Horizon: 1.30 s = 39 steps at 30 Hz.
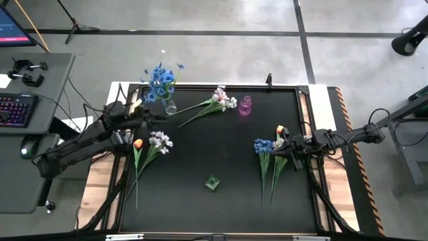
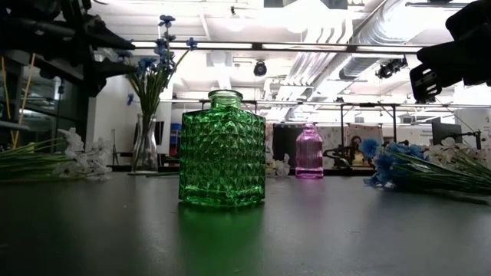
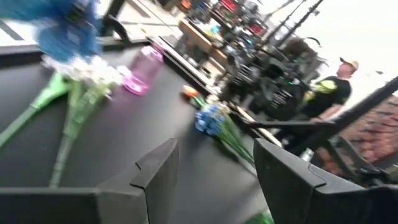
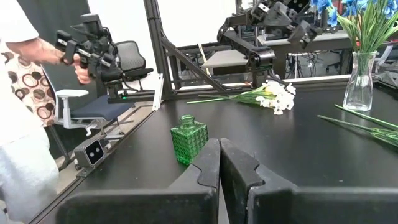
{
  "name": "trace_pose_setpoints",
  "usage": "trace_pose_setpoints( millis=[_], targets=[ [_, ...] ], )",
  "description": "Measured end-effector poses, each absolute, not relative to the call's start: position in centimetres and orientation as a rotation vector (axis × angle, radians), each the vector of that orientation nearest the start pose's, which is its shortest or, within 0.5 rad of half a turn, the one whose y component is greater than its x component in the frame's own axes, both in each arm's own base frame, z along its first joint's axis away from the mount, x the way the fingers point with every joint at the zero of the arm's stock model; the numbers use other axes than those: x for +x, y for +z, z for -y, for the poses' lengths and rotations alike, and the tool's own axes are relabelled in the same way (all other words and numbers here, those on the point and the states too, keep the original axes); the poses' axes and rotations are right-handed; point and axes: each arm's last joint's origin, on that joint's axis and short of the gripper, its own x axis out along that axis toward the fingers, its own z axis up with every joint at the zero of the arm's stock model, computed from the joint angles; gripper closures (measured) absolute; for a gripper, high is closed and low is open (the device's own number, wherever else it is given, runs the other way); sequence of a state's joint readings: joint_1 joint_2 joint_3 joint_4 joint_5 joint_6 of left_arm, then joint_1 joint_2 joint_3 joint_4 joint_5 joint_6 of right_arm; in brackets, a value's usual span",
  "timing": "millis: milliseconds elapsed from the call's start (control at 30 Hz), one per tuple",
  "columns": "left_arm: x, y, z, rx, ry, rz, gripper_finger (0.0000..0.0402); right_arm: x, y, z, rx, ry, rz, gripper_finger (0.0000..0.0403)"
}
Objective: Sort flowers into vase by color
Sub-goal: Put the blue flowers into the transparent vase
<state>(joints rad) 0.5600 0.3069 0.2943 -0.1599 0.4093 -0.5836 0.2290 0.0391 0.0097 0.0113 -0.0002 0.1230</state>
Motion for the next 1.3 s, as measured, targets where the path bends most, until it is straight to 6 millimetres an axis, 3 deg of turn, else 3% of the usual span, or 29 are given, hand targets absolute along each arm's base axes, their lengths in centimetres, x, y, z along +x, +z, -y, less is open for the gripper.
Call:
trace_pose_setpoints(
  millis=[567, 800, 1100, 1300],
  targets=[
    [12.6, 25.4, -1.4, -0.739, -0.104, 0.114, 0.0243, 9.7, 16.5, -2.3, 0.121, 0.228, -0.031, 0.0402],
    [15.8, 26.1, 0.5, -0.724, -0.131, 0.074, 0.0243, 9.7, 16.5, -2.3, 0.12, 0.228, -0.032, 0.0402],
    [21.2, 30.5, 2.4, -0.548, -0.174, 0.047, 0.0243, 9.7, 16.5, -2.3, 0.12, 0.228, -0.032, 0.0402],
    [23.1, 33.2, 2.8, -0.482, -0.182, 0.092, 0.0243, 9.7, 16.5, -2.3, 0.12, 0.228, -0.032, 0.0402]
  ],
)
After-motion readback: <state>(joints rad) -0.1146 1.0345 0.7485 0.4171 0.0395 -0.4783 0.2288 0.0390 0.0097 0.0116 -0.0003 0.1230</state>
